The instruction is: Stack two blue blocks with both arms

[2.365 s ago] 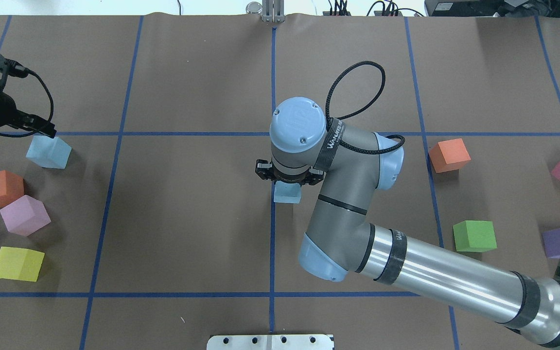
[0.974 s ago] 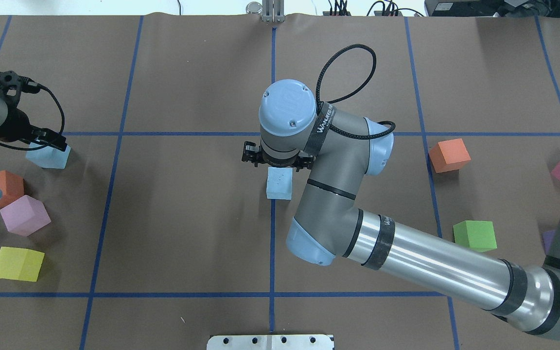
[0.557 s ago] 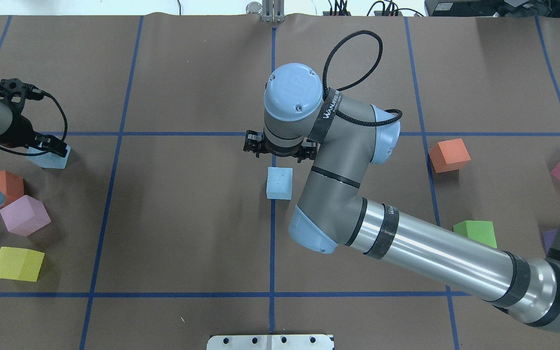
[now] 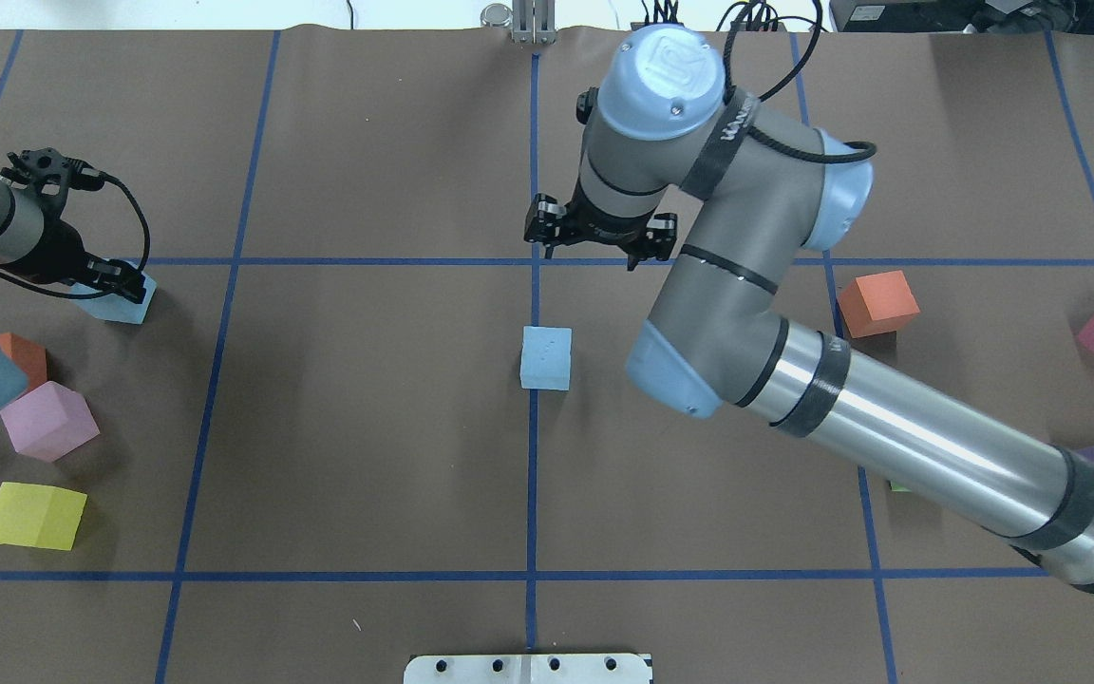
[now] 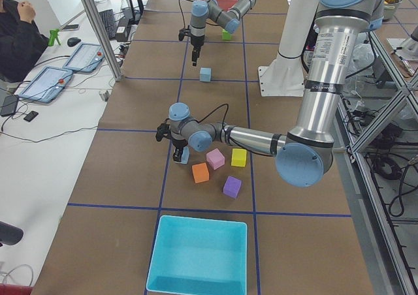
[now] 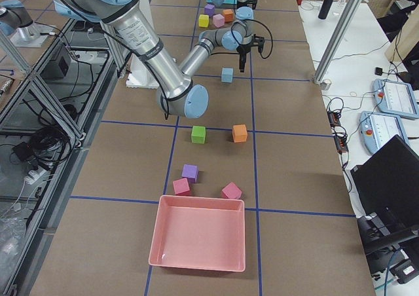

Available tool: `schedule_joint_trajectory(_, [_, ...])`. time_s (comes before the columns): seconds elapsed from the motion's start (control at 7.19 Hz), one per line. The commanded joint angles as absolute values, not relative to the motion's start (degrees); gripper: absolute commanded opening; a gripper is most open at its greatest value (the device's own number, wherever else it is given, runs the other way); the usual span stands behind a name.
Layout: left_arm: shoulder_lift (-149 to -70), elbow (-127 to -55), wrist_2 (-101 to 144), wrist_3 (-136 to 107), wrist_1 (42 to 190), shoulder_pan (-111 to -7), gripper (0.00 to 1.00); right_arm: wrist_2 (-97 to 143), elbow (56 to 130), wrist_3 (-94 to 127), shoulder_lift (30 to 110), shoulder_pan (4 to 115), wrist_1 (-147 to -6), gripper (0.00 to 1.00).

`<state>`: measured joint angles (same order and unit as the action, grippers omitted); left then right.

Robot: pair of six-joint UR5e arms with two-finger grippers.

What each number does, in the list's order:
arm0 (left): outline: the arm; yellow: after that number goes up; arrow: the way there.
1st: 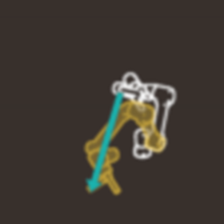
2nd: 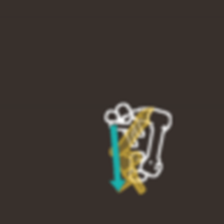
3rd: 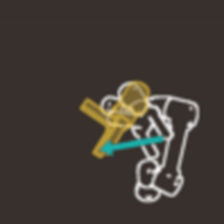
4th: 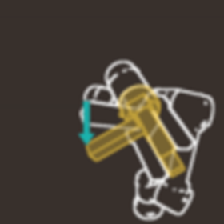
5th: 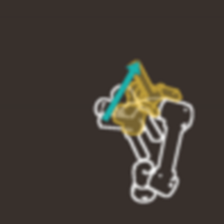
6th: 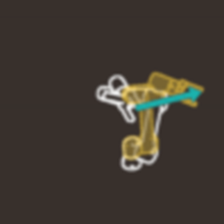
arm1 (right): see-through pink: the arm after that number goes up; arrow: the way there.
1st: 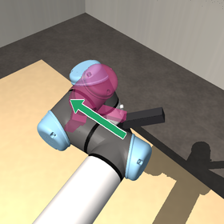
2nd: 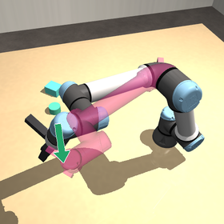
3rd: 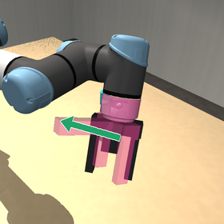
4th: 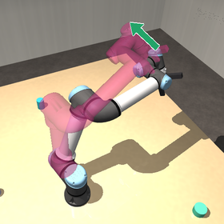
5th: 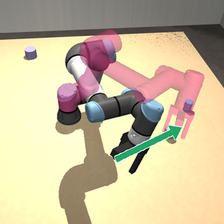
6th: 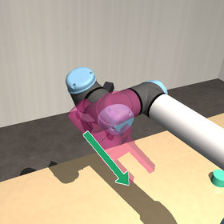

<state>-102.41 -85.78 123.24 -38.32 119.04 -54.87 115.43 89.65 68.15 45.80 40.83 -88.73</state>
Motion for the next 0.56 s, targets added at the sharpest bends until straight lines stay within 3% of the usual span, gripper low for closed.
schedule_joint_trajectory(0.0, [-109.30, -90.15, 128.31, -49.16, 112.90, -54.84, 0.44, 121.62, 93.24, 57.45, 53.66, 49.35, -88.77, 1.00])
schedule_joint_trajectory(0.42, [-124.32, -97.02, 120.35, -62.53, 91.03, -44.08, 0.44, 125.93, 93.43, 43.02, 60.80, 59.55, -88.68, 1.00])
